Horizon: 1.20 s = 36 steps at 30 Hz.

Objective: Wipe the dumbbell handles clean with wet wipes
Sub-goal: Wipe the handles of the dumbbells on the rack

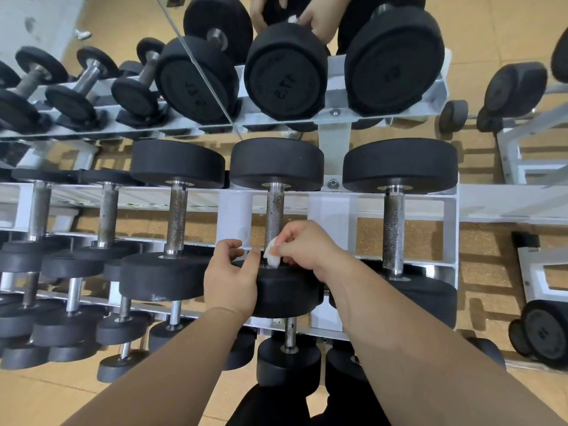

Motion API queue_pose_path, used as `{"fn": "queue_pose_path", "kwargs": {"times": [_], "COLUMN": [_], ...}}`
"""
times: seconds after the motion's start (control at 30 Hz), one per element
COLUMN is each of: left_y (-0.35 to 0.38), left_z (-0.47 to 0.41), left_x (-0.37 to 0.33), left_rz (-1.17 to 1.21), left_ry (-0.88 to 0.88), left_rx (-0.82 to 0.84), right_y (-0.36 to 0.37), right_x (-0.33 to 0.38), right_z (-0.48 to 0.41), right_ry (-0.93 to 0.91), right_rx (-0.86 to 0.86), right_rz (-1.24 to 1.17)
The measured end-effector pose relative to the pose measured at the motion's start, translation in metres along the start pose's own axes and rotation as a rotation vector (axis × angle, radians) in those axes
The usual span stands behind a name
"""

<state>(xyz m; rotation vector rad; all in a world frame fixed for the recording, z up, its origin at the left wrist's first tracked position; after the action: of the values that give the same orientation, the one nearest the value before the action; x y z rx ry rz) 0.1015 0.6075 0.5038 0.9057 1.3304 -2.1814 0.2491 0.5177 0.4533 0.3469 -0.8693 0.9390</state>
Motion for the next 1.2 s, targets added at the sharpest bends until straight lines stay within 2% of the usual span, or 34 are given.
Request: {"fn": "queue_pose_path", "kwargs": {"times": [0.13,0.23,0.3,0.37,0.43,0.63,0.73,0.8,0.9,0.93,1.0,1.13,1.2], "left_y": [-0.001,0.0,0.0,-0.001,0.0,0.0,0.0,-0.001,-0.001,-0.001,-0.001,0.0,0.0], "left_z": [-0.001,0.0,0.0,0.0,0.0,0.0,-0.001,-0.002,-0.002,-0.002,-0.002,0.0,0.001], "left_x": [0.001,0.0,-0.001,-0.001,-0.002,0.0,0.002,0.002,0.003,0.003,0.003,-0.002,-0.003], "left_rz": [-0.016,-0.007,-0.007,-0.006,-0.008,-0.011,-0.018,-0.018,-0.033,-0.039,-0.045,-0.034,-0.025], "left_ry": [0.012,0.019,0.015,0.014,0.019,0.02,0.02,0.019,0.02,0.021,0.026,0.015,0.011], "left_rx": [0.006,0.006,0.001,-0.007,-0.002,0.002,0.004,-0.009,-0.015,-0.014,-0.016,-0.017,-0.012], "right_y": [-0.015,-0.022,-0.019,-0.009,-0.003,-0.021,-0.025,-0.021,0.001,0.004,0.003,-0.012,-0.014], "right_x": [0.019,0.028,0.025,0.011,-0.003,0.04,0.046,0.04,0.033,0.036,0.049,0.072,0.067], "right_z": [-0.019,-0.025,-0.019,-0.009,-0.002,-0.022,-0.02,-0.011,-0.001,-0.001,-0.004,-0.018,-0.018], "right_ry": [-0.051,-0.095,-0.089,-0.059,-0.033,-0.262,-0.324,-0.367,-0.467,-0.494,-0.557,-0.581,-0.551], "right_rx": [-0.214,-0.338,-0.282,-0.164,-0.119,-0.396,-0.396,-0.331,-0.124,-0.096,-0.147,-0.436,-0.433], "right_rz": [-0.431,-0.502,-0.414,-0.211,-0.056,-0.213,-0.144,-0.01,0.401,0.466,0.441,0.345,0.319]}}
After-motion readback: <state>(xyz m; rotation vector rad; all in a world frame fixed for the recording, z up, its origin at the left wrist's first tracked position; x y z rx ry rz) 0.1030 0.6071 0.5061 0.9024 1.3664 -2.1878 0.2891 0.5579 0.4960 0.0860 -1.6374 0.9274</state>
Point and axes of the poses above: each hand's wrist, its own z-axis away from the middle knuckle, its own y-axis out of the palm, x = y × z, the point moved 8 cm from there along -z, towards the middle knuckle, and after that the axes turned 4 degrees about -x, right-handed, at the moved point
